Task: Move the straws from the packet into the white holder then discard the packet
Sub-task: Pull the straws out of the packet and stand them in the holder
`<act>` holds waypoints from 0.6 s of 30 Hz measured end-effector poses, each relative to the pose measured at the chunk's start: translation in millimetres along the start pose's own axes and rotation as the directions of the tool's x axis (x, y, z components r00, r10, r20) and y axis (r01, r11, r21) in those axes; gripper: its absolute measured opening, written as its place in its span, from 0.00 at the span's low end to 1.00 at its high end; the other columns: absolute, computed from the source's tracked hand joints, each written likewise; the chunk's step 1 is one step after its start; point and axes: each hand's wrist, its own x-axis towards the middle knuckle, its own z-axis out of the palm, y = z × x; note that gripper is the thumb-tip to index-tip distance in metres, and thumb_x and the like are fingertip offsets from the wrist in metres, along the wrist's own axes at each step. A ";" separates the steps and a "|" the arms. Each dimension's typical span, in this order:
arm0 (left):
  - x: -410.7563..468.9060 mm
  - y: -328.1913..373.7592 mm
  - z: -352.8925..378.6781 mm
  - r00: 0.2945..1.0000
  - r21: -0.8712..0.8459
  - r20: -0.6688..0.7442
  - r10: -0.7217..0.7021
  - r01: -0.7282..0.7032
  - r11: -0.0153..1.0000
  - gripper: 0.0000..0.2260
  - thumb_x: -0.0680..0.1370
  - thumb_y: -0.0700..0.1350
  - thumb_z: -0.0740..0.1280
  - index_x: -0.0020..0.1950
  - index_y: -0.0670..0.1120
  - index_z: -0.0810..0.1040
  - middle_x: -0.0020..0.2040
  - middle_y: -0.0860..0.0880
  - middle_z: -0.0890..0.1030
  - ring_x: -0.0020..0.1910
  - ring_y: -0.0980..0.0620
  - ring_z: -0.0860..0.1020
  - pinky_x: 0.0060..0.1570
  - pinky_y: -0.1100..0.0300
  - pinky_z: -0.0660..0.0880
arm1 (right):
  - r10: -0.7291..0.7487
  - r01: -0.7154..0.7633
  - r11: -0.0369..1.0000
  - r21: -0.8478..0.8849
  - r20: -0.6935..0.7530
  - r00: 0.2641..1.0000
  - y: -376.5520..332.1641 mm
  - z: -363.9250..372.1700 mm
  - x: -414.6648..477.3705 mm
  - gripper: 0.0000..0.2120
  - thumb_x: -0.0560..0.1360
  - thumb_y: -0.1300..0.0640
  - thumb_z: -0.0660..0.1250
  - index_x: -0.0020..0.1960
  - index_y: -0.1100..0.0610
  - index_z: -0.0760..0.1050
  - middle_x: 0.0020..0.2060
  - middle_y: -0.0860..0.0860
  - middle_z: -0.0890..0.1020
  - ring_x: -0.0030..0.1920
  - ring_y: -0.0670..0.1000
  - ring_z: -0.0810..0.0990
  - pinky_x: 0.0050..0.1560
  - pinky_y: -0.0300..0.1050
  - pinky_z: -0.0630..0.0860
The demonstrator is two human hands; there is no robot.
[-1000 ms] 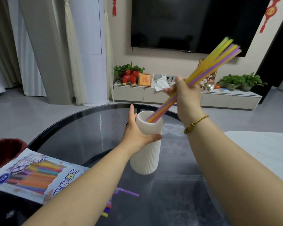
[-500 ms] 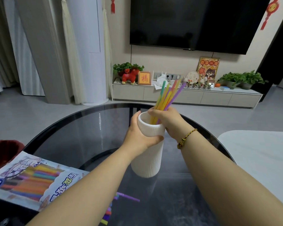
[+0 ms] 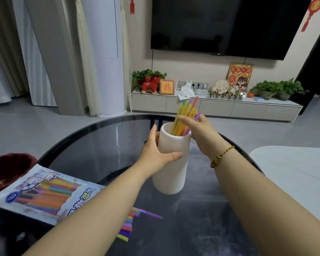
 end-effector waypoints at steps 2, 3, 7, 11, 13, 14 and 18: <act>-10.2 -4.0 -8.5 1.000 0.016 -0.009 -0.014 0.014 1.000 0.44 0.66 0.52 0.73 0.73 0.53 0.48 0.73 0.52 0.60 0.70 0.53 0.60 0.62 0.56 0.62 | 0.047 -0.048 0.999 -0.010 -0.119 0.992 1.2 -3.3 -6.2 0.23 0.72 0.52 0.66 0.64 0.57 0.65 0.59 0.55 0.75 0.58 0.53 0.74 0.60 0.50 0.71; -16.8 -6.2 -12.9 0.999 0.028 -0.028 -0.024 0.025 0.999 0.40 0.68 0.52 0.71 0.72 0.53 0.50 0.73 0.51 0.59 0.70 0.52 0.60 0.63 0.55 0.62 | 0.051 -0.054 0.999 -0.008 -0.200 0.978 1.8 -3.9 -10.8 0.27 0.72 0.51 0.66 0.67 0.57 0.61 0.61 0.55 0.73 0.57 0.52 0.73 0.57 0.47 0.70; -52.3 -21.3 -30.2 0.976 0.104 -0.212 0.049 -0.028 0.994 0.25 0.74 0.48 0.64 0.69 0.51 0.61 0.71 0.49 0.63 0.67 0.55 0.63 0.58 0.62 0.60 | -0.081 0.062 0.997 -0.053 -0.528 0.845 8.2 -2.4 -36.4 0.26 0.73 0.55 0.64 0.68 0.57 0.60 0.65 0.55 0.68 0.62 0.54 0.68 0.61 0.50 0.69; -94.3 -48.6 -52.9 0.957 0.313 -0.249 0.145 -0.062 0.948 0.15 0.77 0.43 0.60 0.63 0.47 0.71 0.68 0.49 0.68 0.64 0.54 0.66 0.58 0.62 0.62 | -0.432 0.317 0.902 -0.294 -0.617 0.658 16.9 14.9 -74.1 0.16 0.72 0.63 0.62 0.59 0.62 0.66 0.49 0.50 0.70 0.52 0.50 0.68 0.56 0.44 0.68; -112.5 -66.5 -63.8 0.950 0.419 -0.269 0.155 -0.029 0.907 0.13 0.76 0.41 0.61 0.60 0.44 0.75 0.66 0.46 0.72 0.66 0.48 0.67 0.64 0.57 0.63 | -0.574 0.437 0.817 -0.376 -0.468 0.672 21.8 28.0 -89.0 0.11 0.71 0.65 0.62 0.54 0.63 0.69 0.41 0.45 0.68 0.44 0.47 0.69 0.48 0.34 0.67; -122.9 -75.9 -69.5 0.945 0.481 -0.292 0.145 0.014 0.876 0.12 0.77 0.42 0.61 0.59 0.44 0.76 0.66 0.45 0.72 0.67 0.46 0.66 0.66 0.55 0.60 | -0.604 0.467 0.787 -0.403 -0.345 0.719 26.0 36.8 -95.3 0.09 0.71 0.66 0.63 0.51 0.64 0.71 0.39 0.44 0.69 0.40 0.46 0.69 0.44 0.31 0.67; -151.4 -109.8 -80.8 0.958 0.640 -0.286 0.032 0.166 0.750 0.18 0.78 0.49 0.57 0.68 0.48 0.65 0.73 0.48 0.62 0.73 0.50 0.55 0.71 0.56 0.44 | -0.308 0.366 0.728 -0.580 0.200 0.930 54.1 73.2 -104.4 0.07 0.72 0.64 0.64 0.48 0.65 0.76 0.42 0.57 0.79 0.42 0.53 0.75 0.47 0.43 0.71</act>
